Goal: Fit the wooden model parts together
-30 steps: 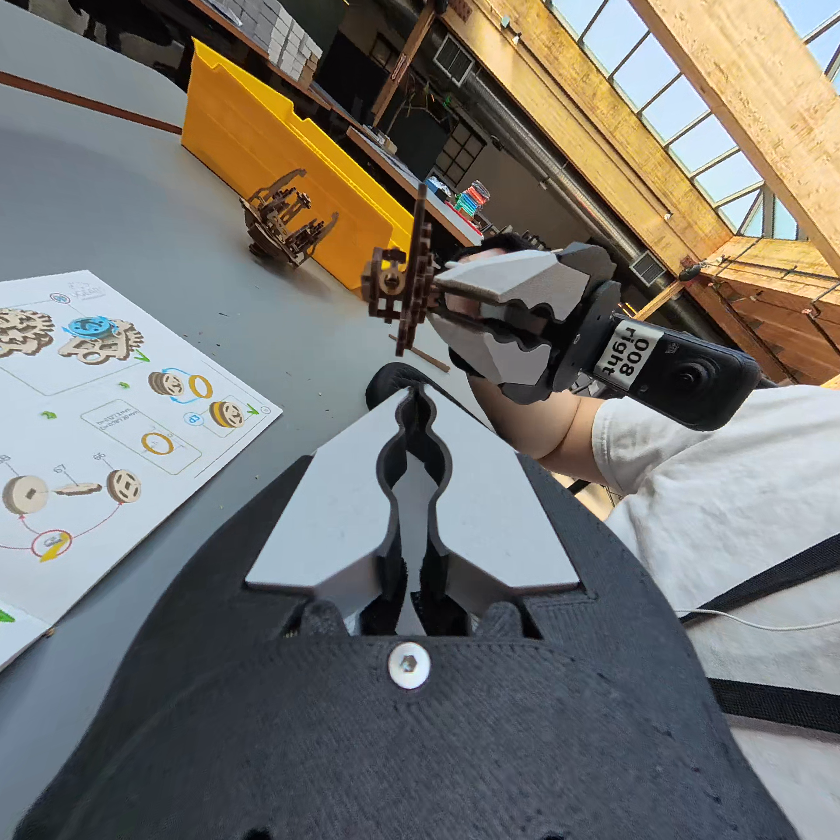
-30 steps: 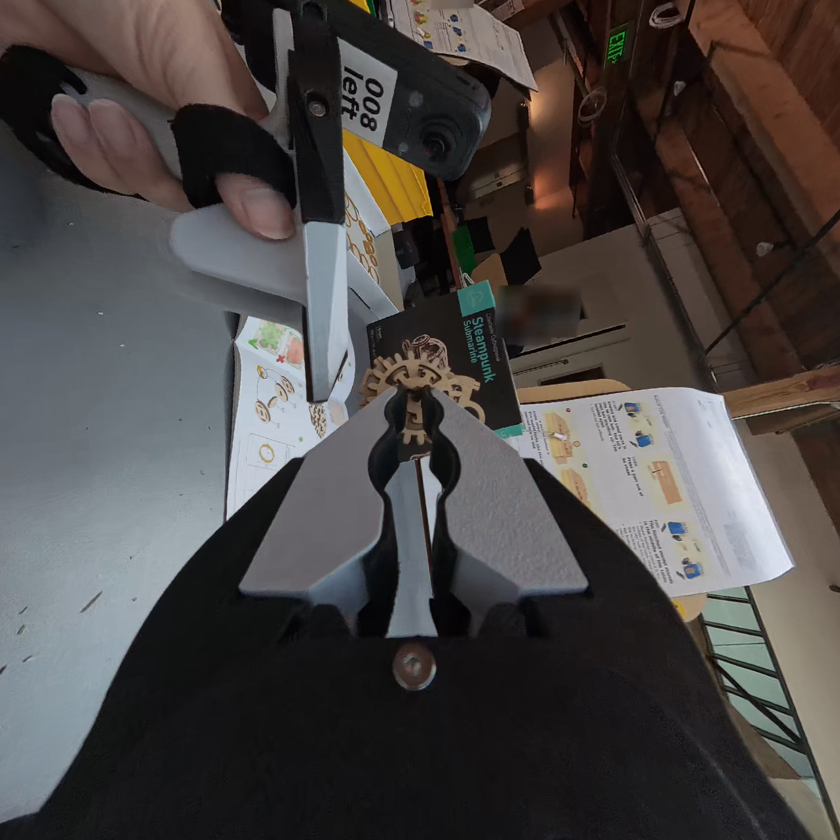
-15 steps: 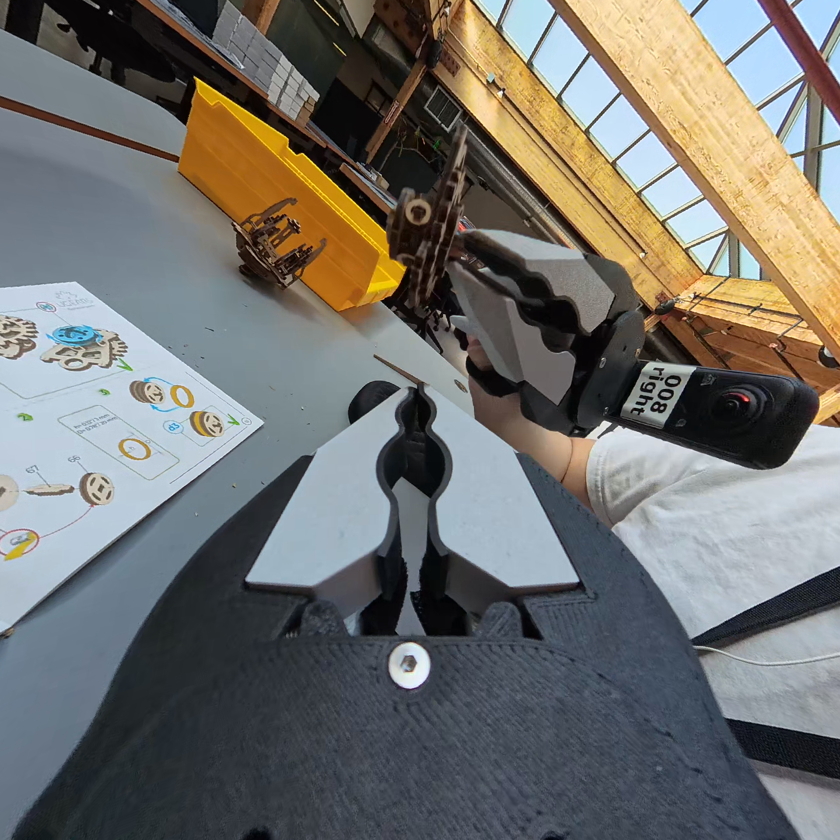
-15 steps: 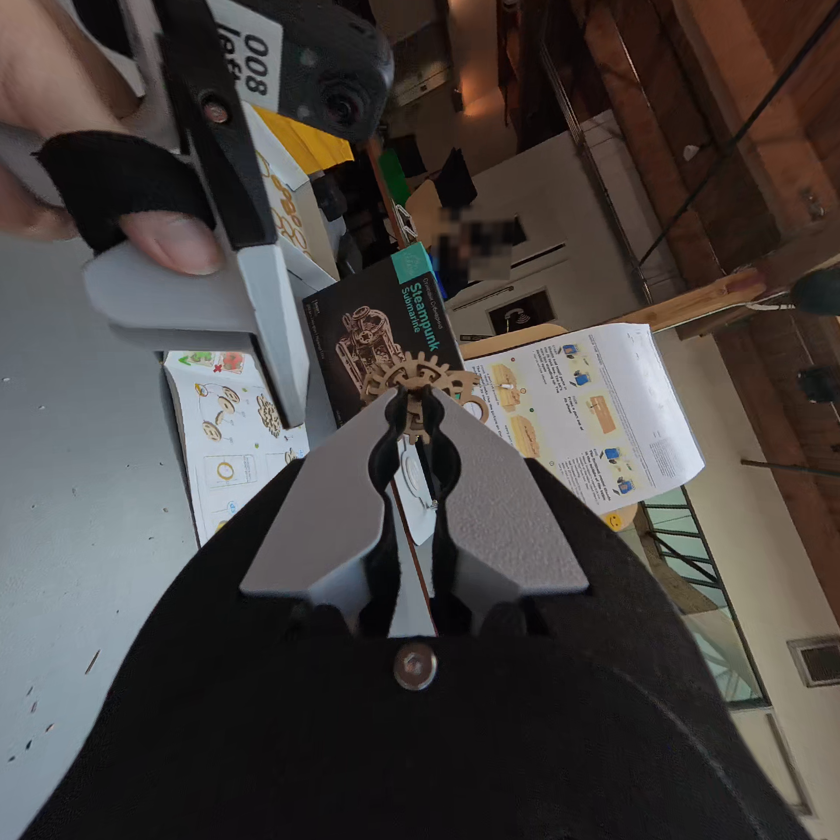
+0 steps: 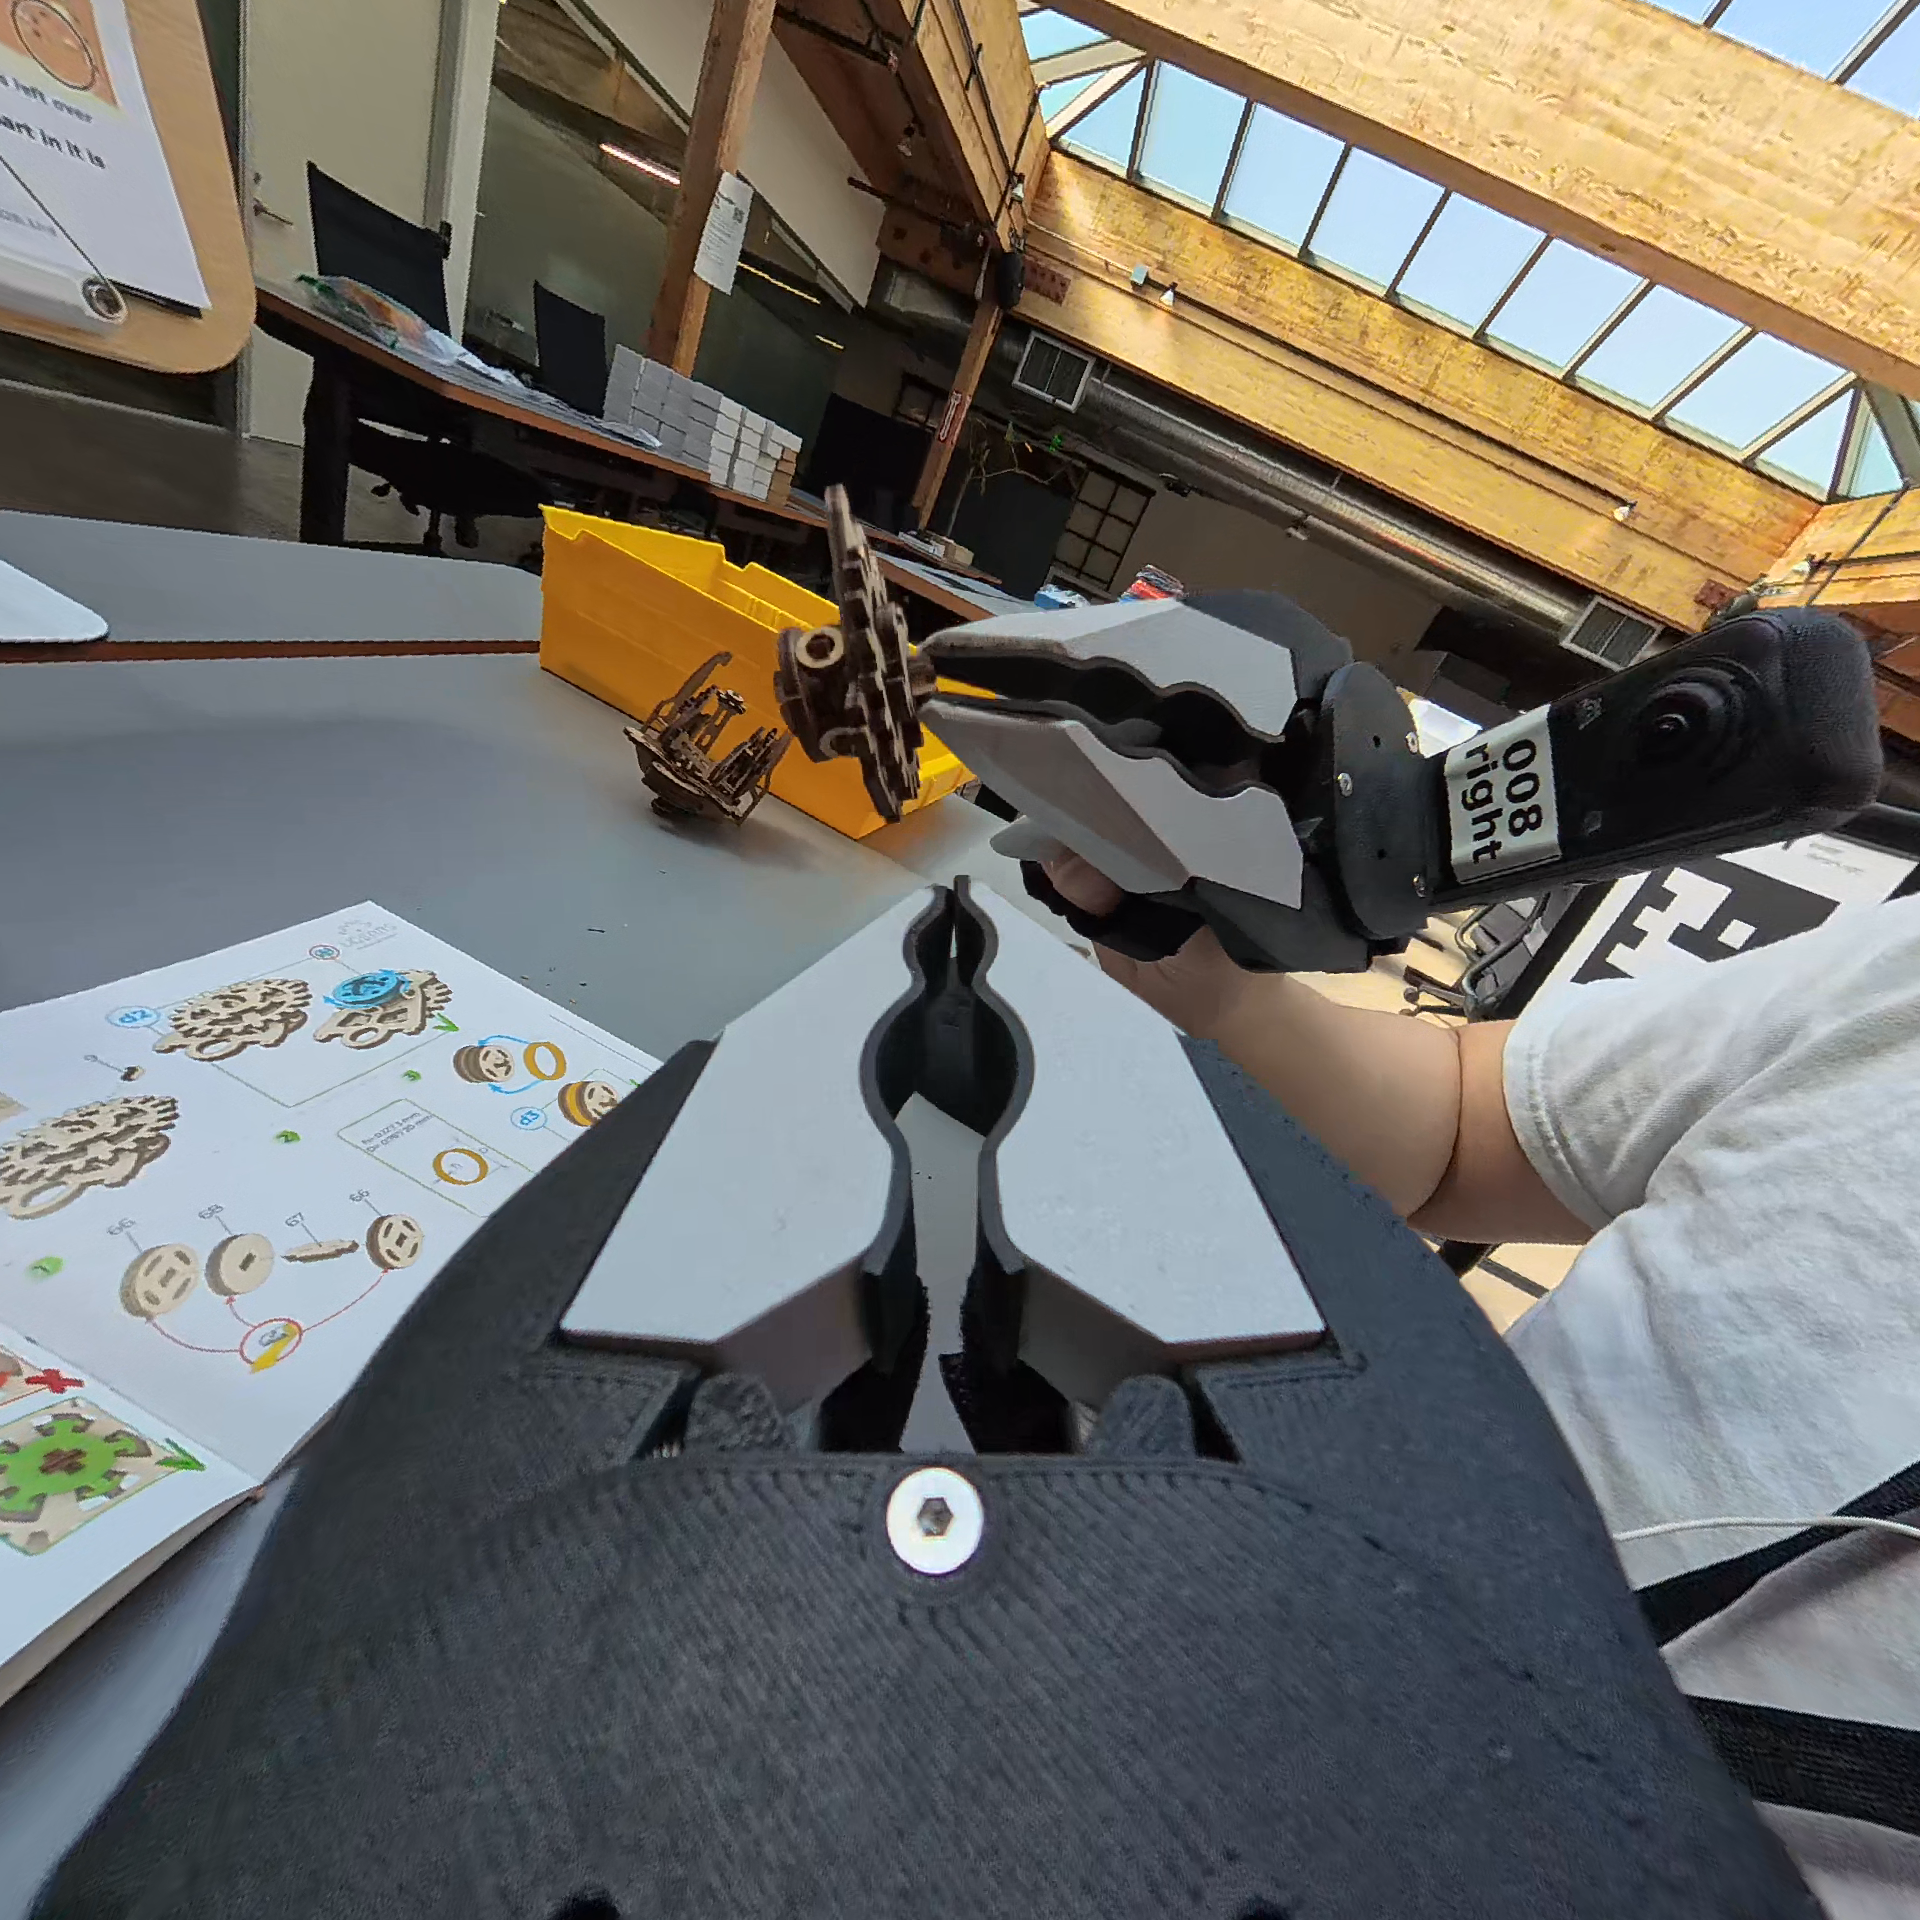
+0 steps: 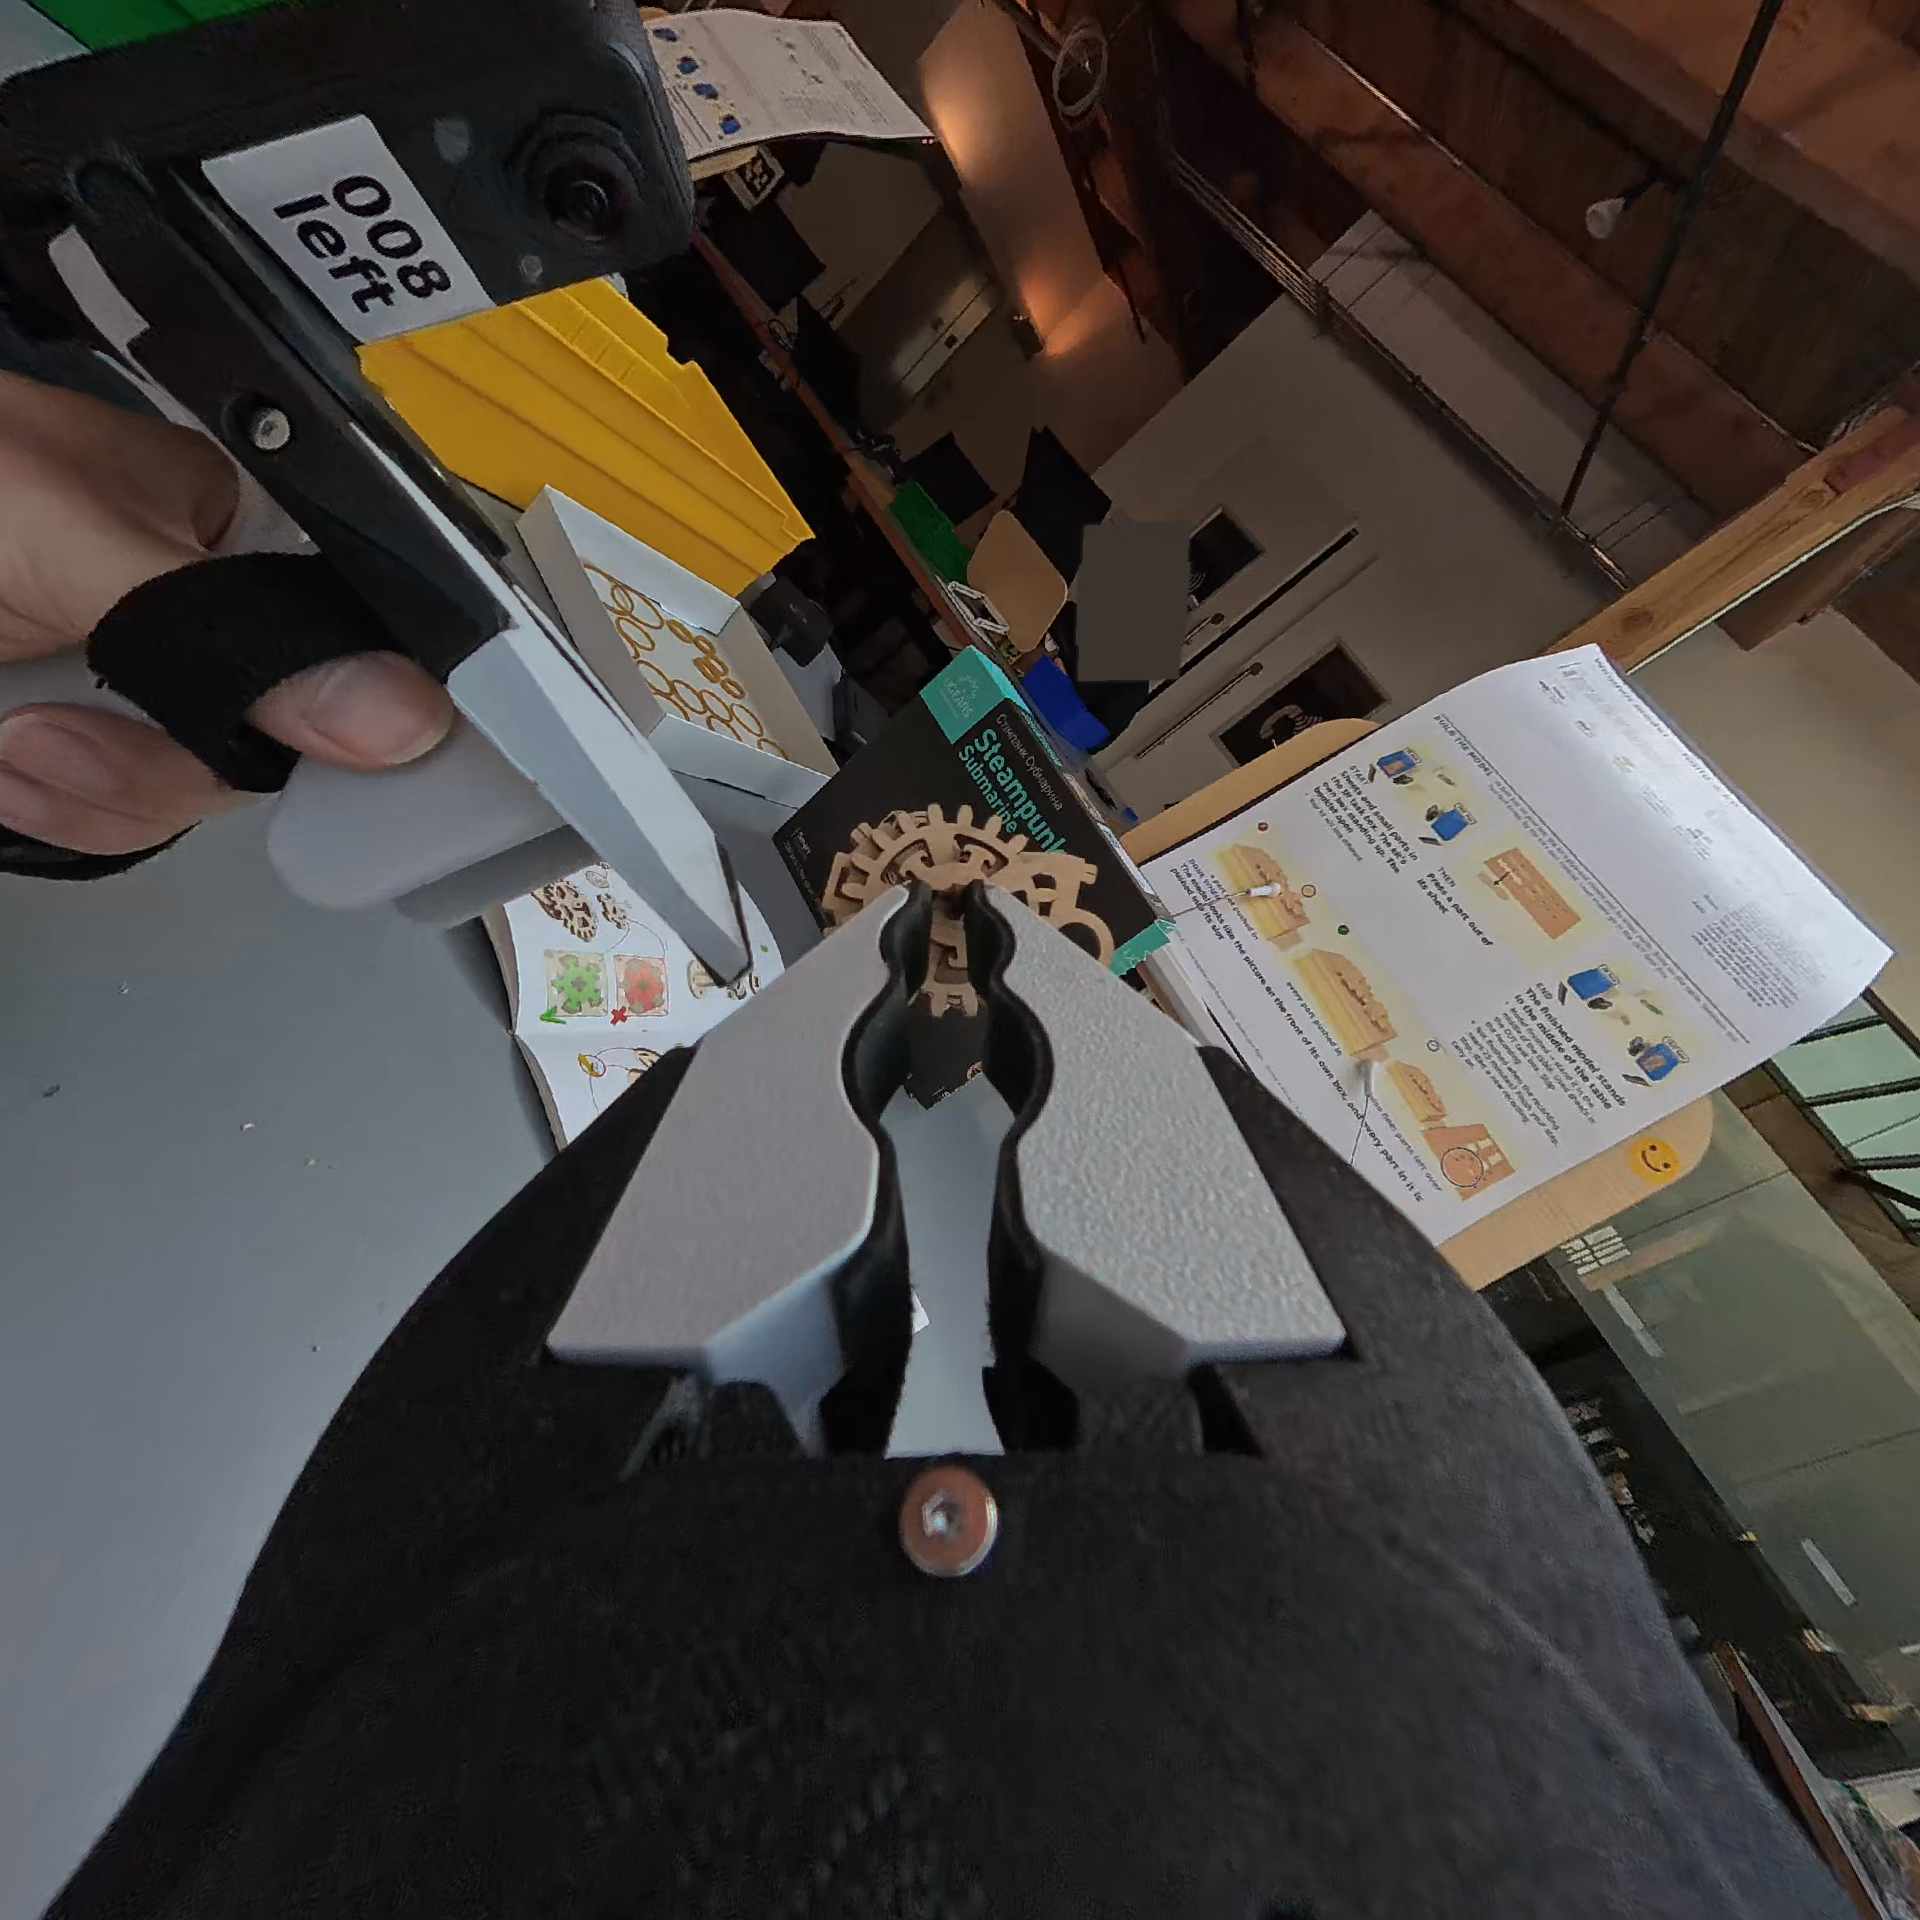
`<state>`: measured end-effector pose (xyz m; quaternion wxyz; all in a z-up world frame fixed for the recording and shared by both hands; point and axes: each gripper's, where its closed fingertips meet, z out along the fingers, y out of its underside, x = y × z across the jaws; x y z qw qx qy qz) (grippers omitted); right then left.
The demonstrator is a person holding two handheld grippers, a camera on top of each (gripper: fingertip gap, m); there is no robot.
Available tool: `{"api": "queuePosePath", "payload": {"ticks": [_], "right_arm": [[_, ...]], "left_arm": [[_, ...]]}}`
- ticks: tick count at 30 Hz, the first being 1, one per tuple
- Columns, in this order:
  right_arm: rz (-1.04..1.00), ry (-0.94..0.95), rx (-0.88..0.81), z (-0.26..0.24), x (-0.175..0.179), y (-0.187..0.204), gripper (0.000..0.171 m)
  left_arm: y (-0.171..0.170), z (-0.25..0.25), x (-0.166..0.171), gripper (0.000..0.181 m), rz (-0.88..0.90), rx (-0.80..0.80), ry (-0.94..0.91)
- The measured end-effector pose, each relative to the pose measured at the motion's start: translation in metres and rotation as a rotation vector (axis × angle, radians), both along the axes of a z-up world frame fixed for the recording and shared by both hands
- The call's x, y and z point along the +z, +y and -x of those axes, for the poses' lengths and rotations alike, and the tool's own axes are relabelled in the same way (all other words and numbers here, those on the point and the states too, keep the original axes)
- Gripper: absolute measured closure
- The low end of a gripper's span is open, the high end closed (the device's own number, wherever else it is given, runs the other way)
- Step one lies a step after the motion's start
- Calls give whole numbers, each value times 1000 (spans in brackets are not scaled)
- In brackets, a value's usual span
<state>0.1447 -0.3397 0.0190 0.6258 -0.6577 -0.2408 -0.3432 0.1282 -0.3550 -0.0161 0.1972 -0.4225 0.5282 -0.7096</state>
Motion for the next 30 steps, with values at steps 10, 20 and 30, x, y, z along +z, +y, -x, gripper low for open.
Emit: {"api": "queuePosePath", "payload": {"ticks": [10, 20, 30], "right_arm": [[67, -245, -10, 23, -13, 7, 166], [58, -404, -82, 18, -9, 10, 166], [97, -251, -38, 18, -15, 14, 166]], "left_arm": [[-3, 1, -2, 181, -50, 17, 18], [2, -4, -10, 181, -70, 47, 52], [6, -4, -7, 181, -58, 69, 50]]}}
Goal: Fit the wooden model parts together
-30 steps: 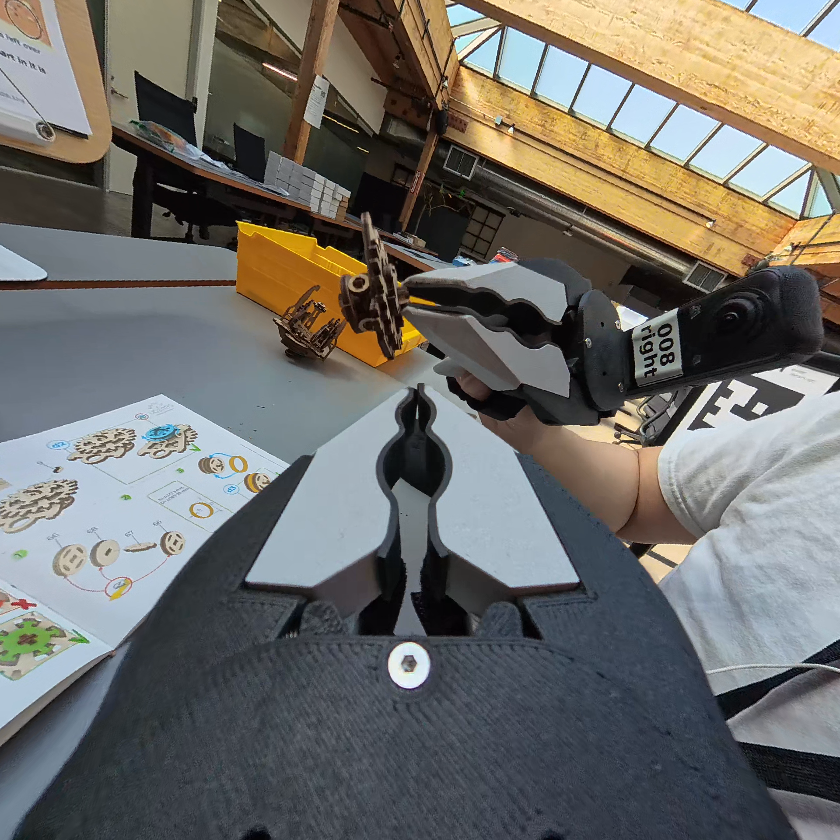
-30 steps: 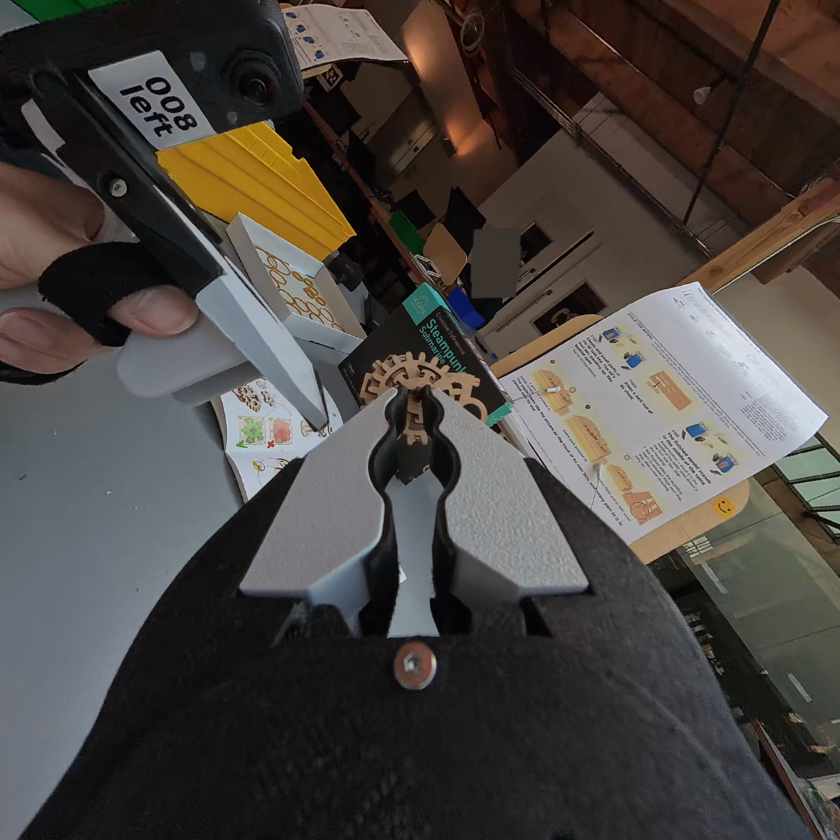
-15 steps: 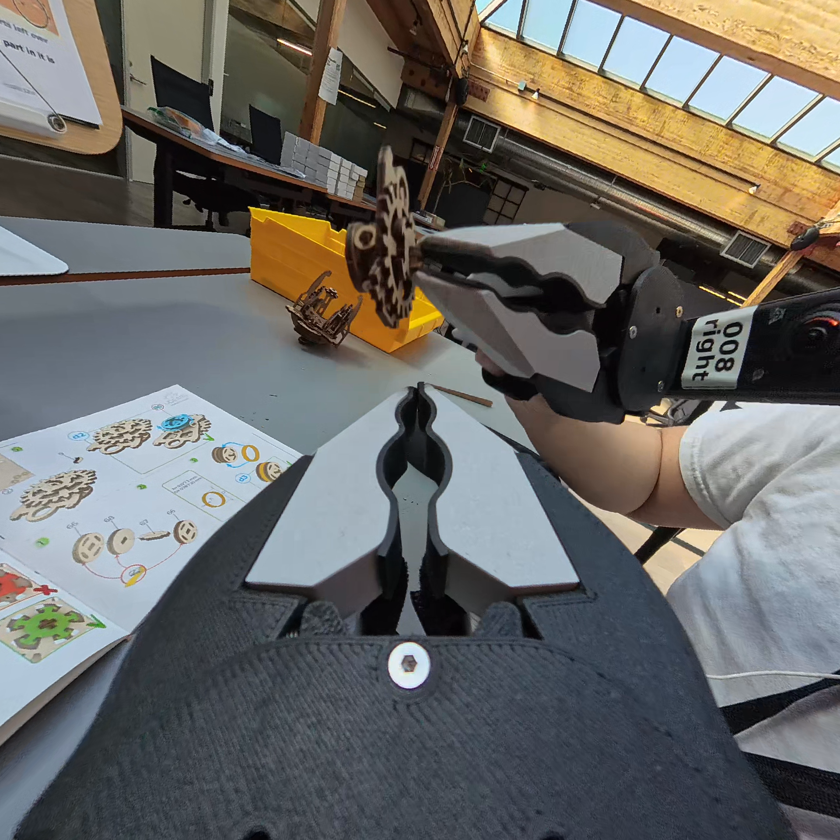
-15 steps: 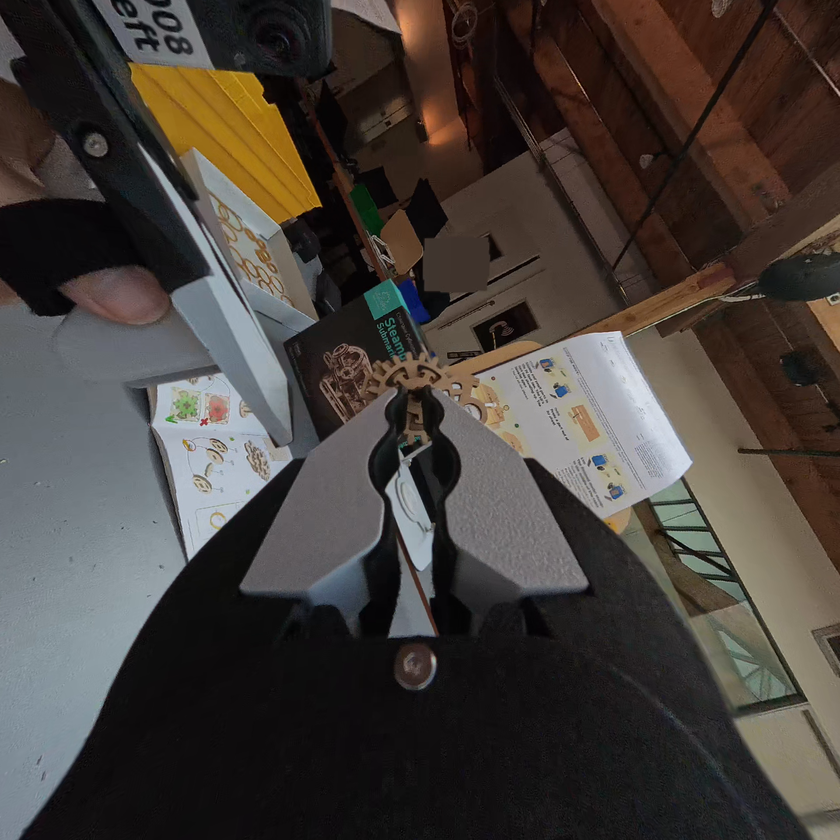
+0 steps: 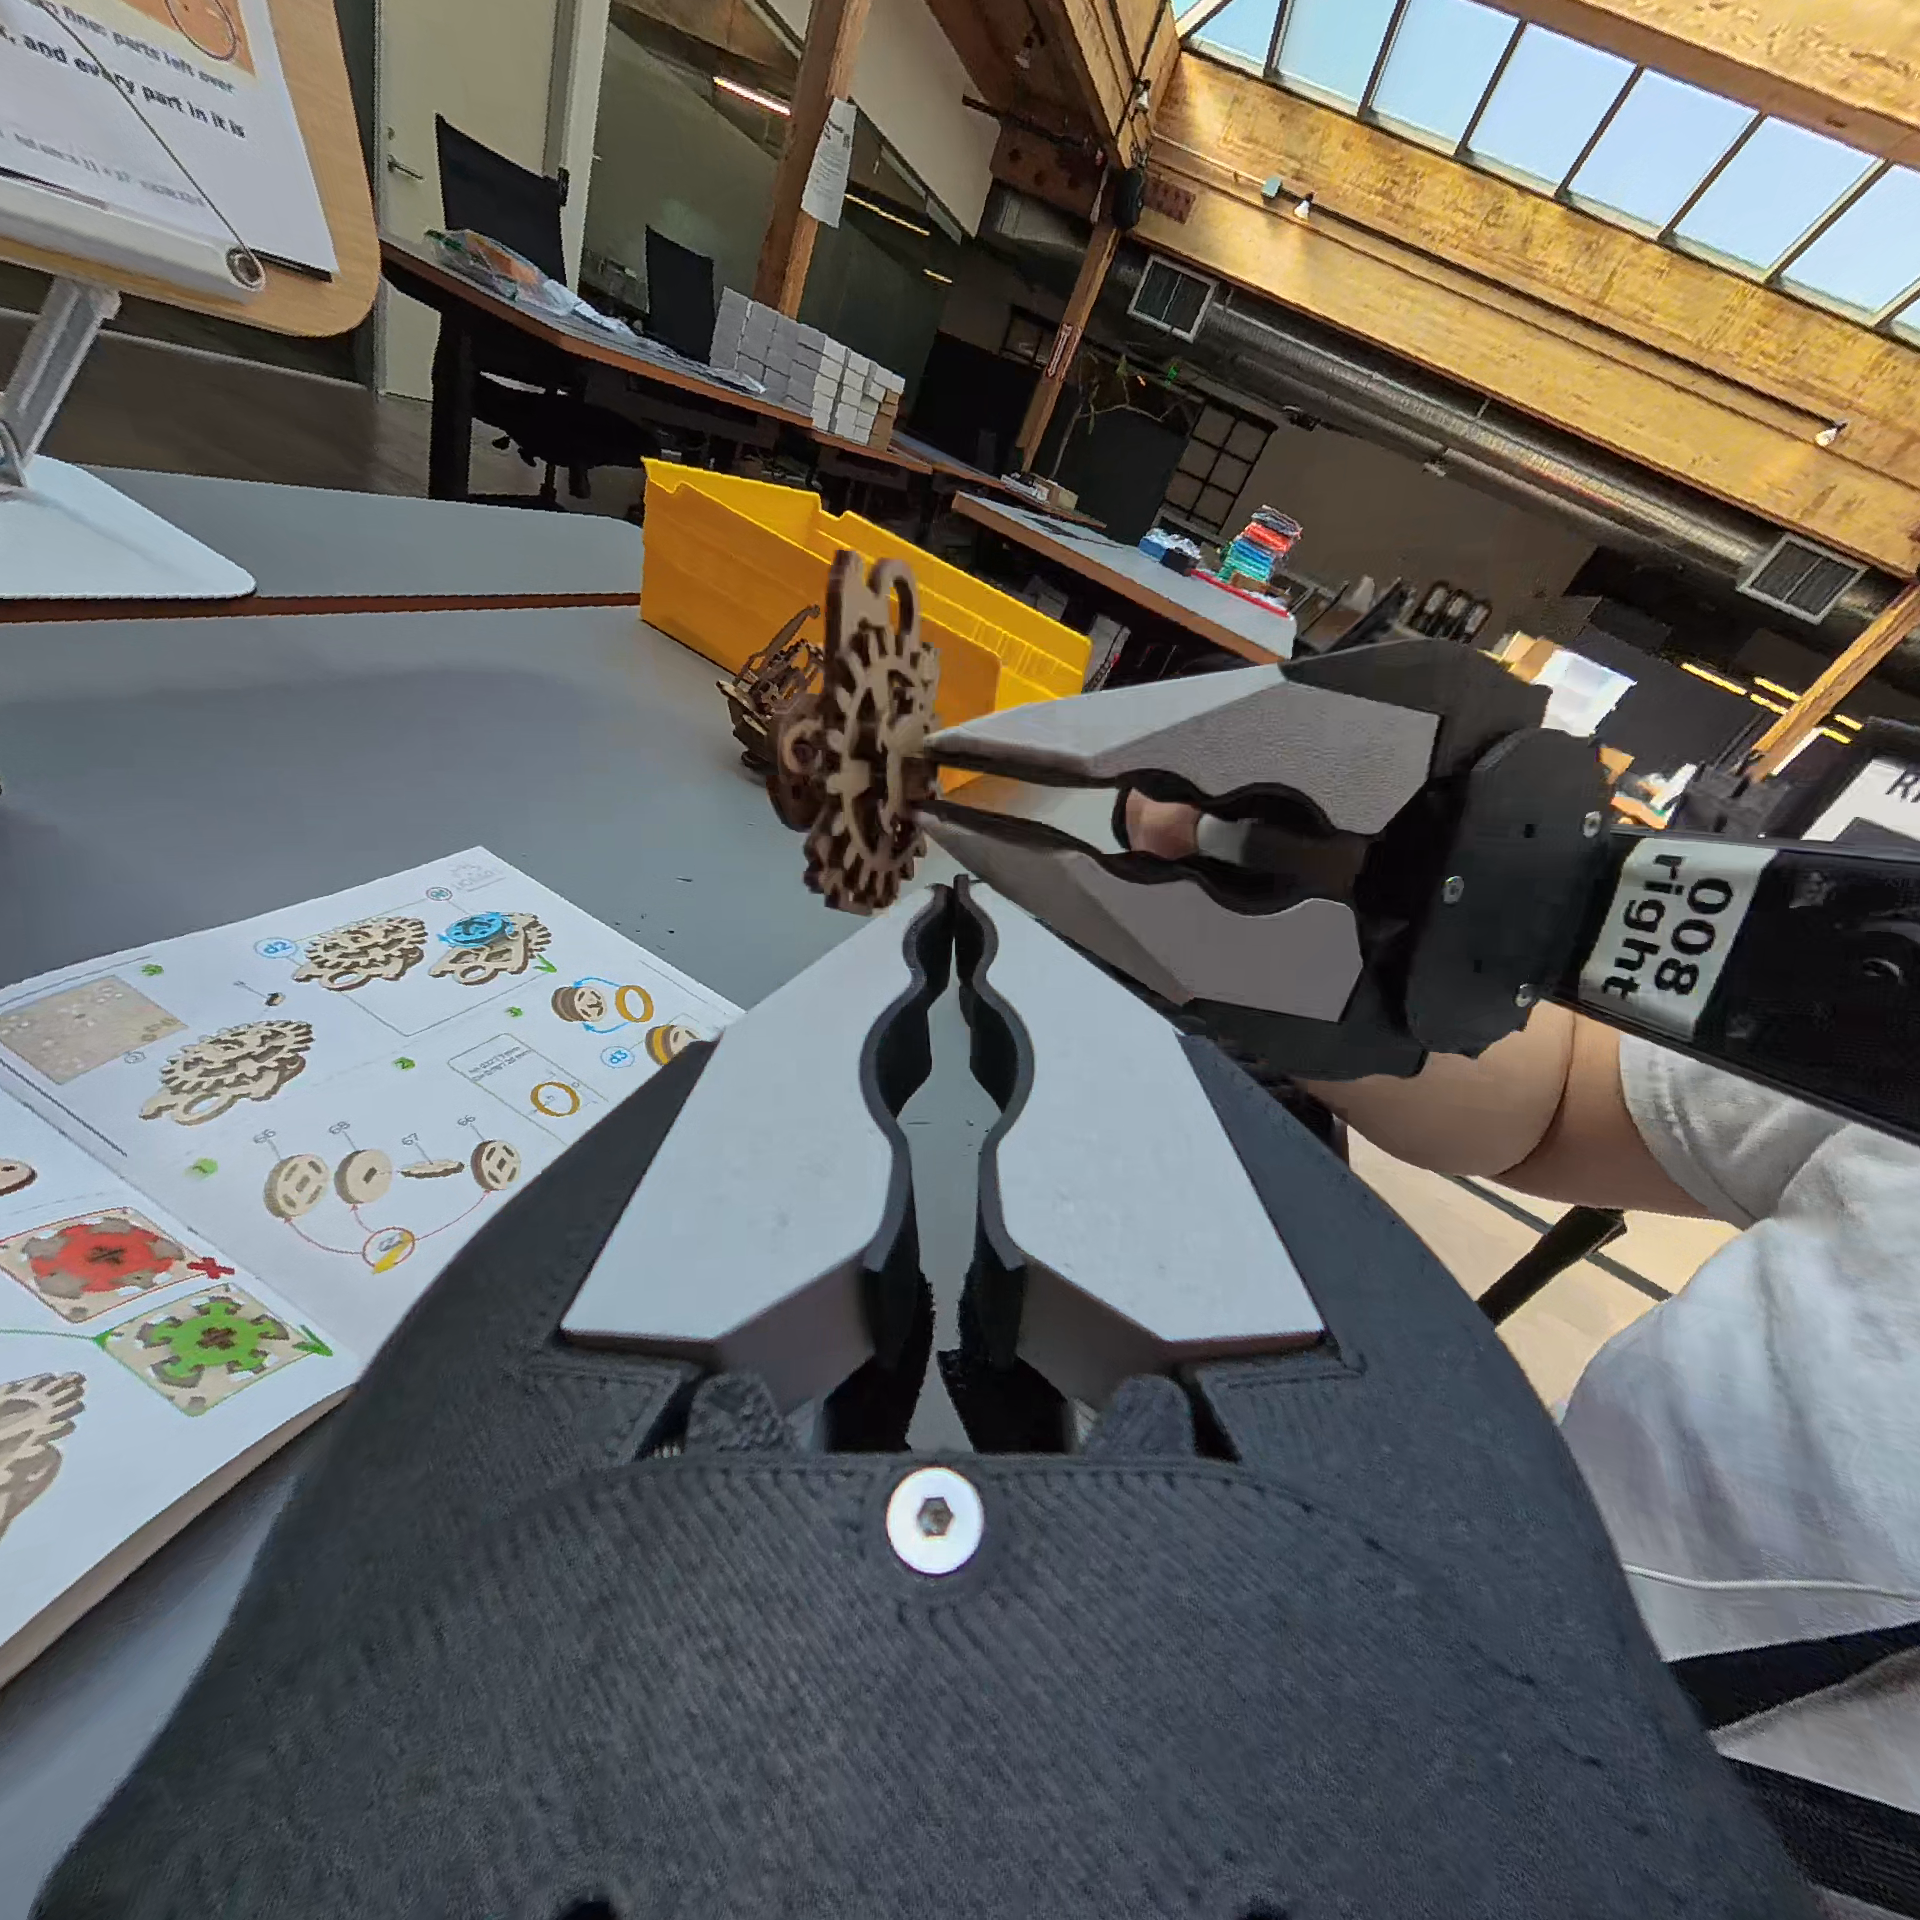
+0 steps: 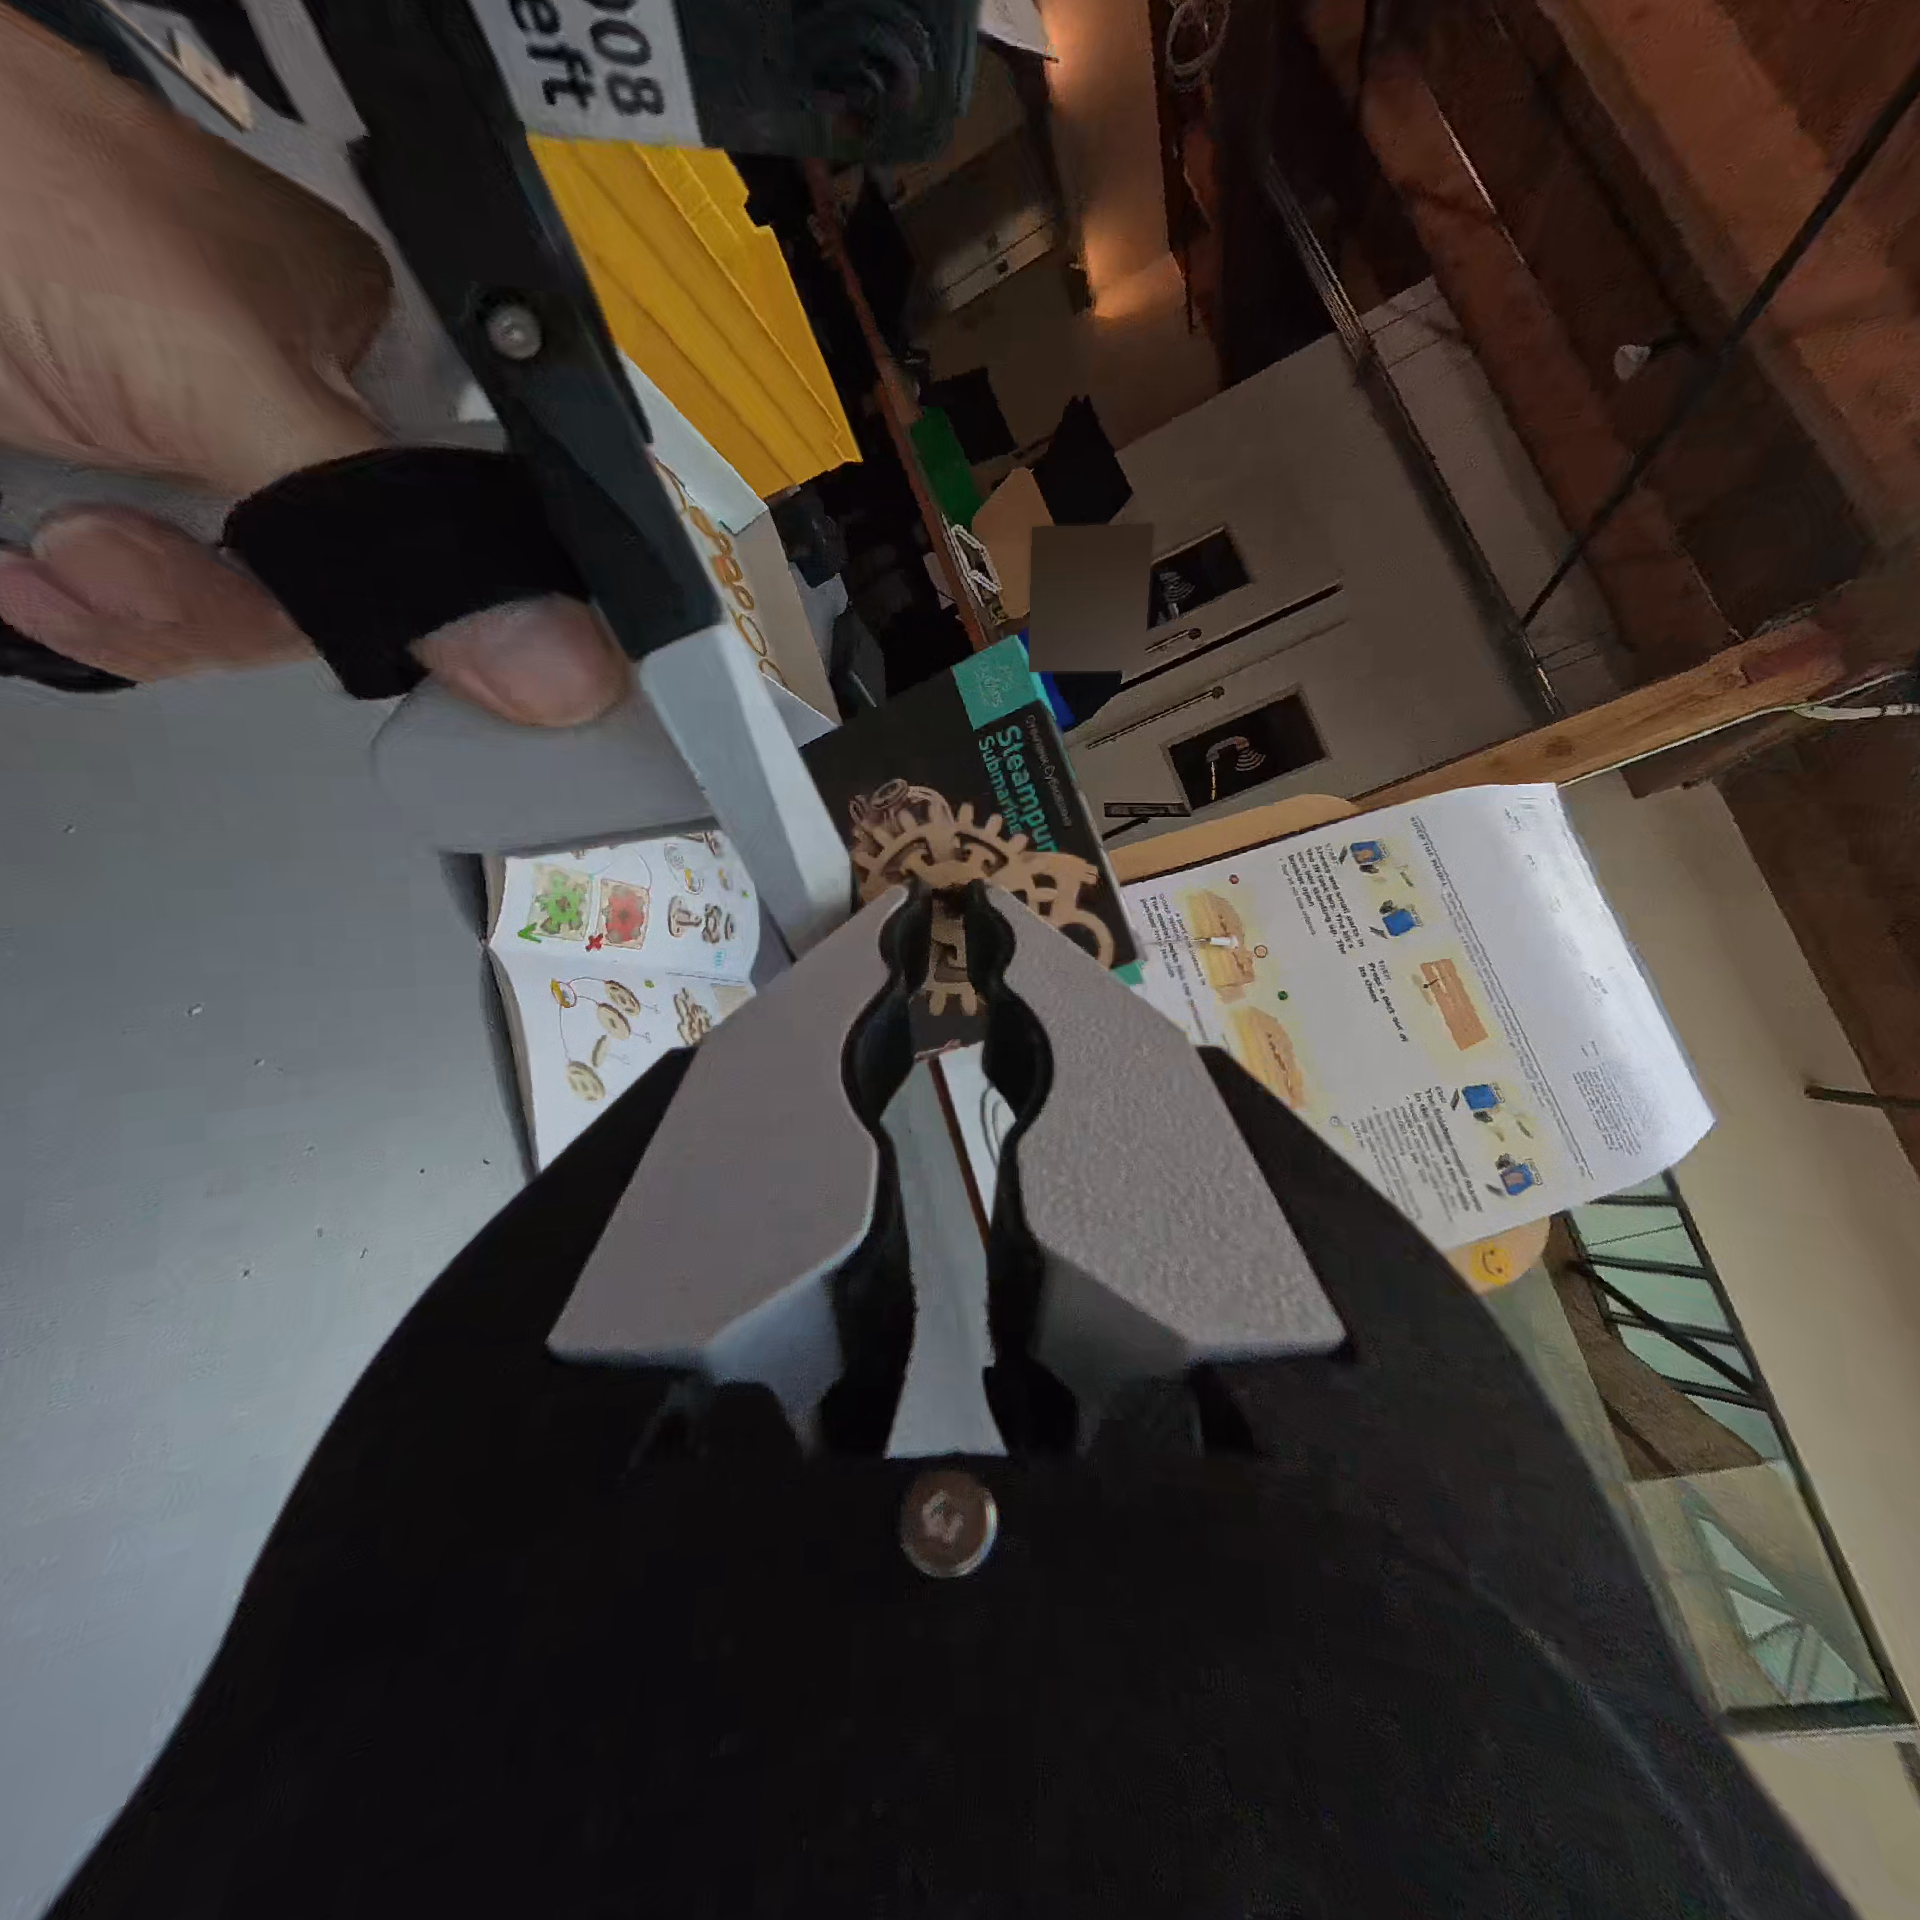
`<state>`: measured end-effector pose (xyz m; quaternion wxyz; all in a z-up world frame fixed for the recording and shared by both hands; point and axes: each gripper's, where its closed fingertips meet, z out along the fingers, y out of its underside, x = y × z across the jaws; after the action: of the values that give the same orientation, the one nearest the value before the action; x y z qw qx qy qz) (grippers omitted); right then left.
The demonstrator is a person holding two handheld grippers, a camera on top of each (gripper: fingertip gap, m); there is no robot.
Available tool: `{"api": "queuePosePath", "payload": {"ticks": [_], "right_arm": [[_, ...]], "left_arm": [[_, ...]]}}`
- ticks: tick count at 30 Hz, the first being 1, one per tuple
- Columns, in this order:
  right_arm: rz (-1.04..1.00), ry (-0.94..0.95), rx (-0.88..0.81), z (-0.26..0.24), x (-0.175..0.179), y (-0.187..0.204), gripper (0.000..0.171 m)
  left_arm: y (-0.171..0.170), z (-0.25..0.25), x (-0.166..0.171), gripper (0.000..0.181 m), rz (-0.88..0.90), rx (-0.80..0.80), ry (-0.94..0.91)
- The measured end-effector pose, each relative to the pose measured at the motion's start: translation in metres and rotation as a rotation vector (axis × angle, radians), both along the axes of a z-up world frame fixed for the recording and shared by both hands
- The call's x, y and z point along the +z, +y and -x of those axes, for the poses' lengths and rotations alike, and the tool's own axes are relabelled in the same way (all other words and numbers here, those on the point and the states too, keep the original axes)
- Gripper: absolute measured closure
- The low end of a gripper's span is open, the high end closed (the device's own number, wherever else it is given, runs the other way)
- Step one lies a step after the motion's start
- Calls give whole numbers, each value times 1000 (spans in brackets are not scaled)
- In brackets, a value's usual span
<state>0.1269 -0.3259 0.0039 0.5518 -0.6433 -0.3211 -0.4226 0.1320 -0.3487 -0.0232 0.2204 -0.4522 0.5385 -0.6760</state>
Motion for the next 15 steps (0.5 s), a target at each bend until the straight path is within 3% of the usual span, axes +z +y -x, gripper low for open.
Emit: {"api": "queuePosePath", "payload": {"ticks": [2, 4, 6, 8, 11, 15], "right_arm": [[16, -147, -32, -2, -10, 2, 166], [-40, -44, -51, -12, 7, -4, 166], [8, 30, 12, -2, -7, -1, 166], [8, -95, -18, -3, -15, 0, 166], [-40, 77, -7, -13, 0, -6, 166], [-59, 143, 112, 5, 6, -13, 166]], "left_arm": [[1, 1, -4, 181, -15, 0, 7], [4, 2, 1, 181, 7, 9, -13], [5, 1, 0, 181, -4, 15, 0], [5, 1, -5, 181, -55, 31, 4], [23, 7, 17, 181, -44, 108, -102], [49, 24, 48, 181, -77, 240, -310]]}}
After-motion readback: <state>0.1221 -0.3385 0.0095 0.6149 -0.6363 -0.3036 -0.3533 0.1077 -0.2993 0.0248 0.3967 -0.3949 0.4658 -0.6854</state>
